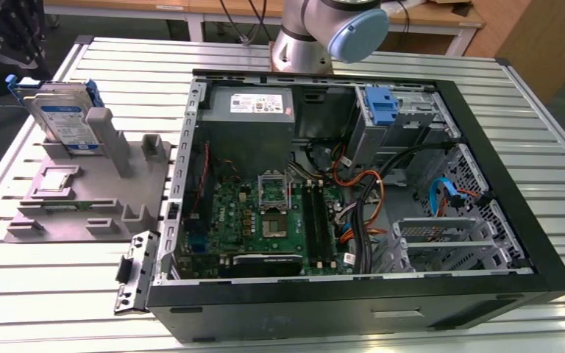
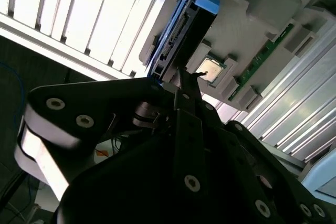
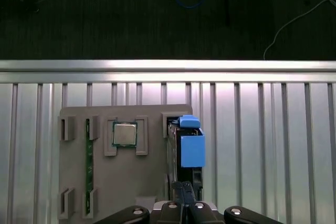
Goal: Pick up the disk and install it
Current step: 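Pick up the disk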
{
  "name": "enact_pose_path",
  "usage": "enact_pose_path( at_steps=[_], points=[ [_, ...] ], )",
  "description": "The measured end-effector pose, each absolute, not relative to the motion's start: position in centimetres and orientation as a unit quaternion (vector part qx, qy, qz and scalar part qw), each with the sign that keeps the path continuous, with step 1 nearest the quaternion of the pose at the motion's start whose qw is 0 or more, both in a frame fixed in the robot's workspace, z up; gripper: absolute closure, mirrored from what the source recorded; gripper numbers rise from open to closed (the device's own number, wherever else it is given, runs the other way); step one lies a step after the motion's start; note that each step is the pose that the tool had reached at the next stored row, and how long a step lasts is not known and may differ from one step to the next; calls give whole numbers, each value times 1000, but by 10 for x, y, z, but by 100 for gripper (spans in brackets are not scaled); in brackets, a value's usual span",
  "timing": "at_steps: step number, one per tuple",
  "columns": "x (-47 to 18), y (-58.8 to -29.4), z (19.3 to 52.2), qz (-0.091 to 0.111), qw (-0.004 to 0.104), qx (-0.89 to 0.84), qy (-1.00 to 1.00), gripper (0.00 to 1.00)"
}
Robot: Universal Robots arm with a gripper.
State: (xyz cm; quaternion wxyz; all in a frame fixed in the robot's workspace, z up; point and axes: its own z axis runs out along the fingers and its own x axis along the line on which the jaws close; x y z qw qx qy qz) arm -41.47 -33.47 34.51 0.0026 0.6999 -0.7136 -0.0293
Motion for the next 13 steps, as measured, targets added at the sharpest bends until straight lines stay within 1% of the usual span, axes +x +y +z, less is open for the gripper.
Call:
enact_pose_path(
  at_steps=[13],
  points=[
    [-414, -334, 341, -29, 3, 700, -714, 90]
  ],
)
